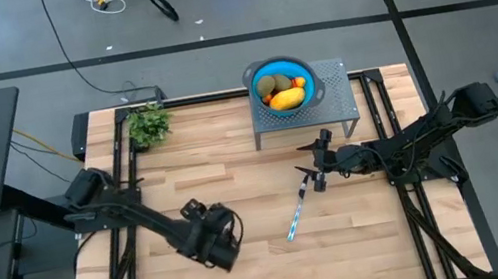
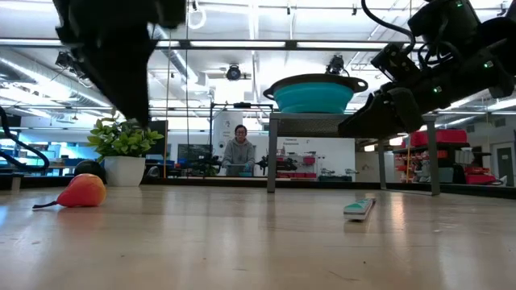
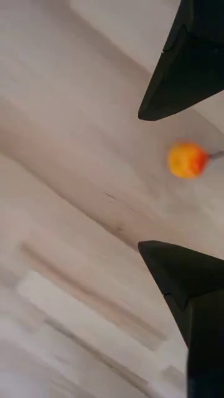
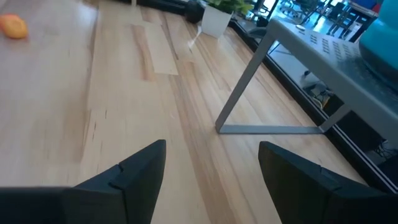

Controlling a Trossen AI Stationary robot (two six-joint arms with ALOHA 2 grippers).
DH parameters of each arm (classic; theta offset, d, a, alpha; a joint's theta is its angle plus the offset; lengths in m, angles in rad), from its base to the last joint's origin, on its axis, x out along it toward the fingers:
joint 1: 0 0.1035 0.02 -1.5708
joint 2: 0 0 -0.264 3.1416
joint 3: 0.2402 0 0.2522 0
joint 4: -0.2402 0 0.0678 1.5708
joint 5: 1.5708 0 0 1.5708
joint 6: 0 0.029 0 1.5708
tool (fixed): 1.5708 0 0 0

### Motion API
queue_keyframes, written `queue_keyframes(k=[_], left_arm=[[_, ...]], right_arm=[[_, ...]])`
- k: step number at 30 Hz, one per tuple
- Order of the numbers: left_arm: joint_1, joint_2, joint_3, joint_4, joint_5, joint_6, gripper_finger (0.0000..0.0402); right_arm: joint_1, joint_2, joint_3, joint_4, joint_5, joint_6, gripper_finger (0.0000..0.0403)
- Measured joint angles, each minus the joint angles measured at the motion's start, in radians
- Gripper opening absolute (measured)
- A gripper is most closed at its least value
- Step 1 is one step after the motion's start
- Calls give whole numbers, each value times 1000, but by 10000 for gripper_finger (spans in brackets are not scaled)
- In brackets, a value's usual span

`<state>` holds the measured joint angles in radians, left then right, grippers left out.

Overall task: Pick & Place Fruit
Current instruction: Put the peach into the blue strainer bowl on the shelf

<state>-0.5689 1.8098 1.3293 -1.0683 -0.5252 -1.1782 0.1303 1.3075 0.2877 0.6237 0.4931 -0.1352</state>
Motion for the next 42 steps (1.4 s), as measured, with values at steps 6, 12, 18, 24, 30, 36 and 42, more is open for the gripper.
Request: queue_keyframes(k=[6,12,18,24,30,36,42], left_arm=[[-88,-54,0,12,-237,-137,343],[-132,-99,-56,37,-357,-272,343],[-136,-143,-266,366,-238,-247,343],[-111,-212,-378,475,-121,-161,343],[-59,-348,-427,464,-13,-85,343],[-15,-467,-592,691,24,-72,343],[2,-485,-748,1064,82,-28,343]], right_arm=[[0,0,0,13,-25,0,268],[0,0,0,14,-26,15,268],[0,0,0,14,-26,15,268],[0,0,0,29,-26,15,268],[0,0,0,37,-26,9,268],[0,0,0,25,-32,12,268],[0,0,0,16,-26,15,268]])
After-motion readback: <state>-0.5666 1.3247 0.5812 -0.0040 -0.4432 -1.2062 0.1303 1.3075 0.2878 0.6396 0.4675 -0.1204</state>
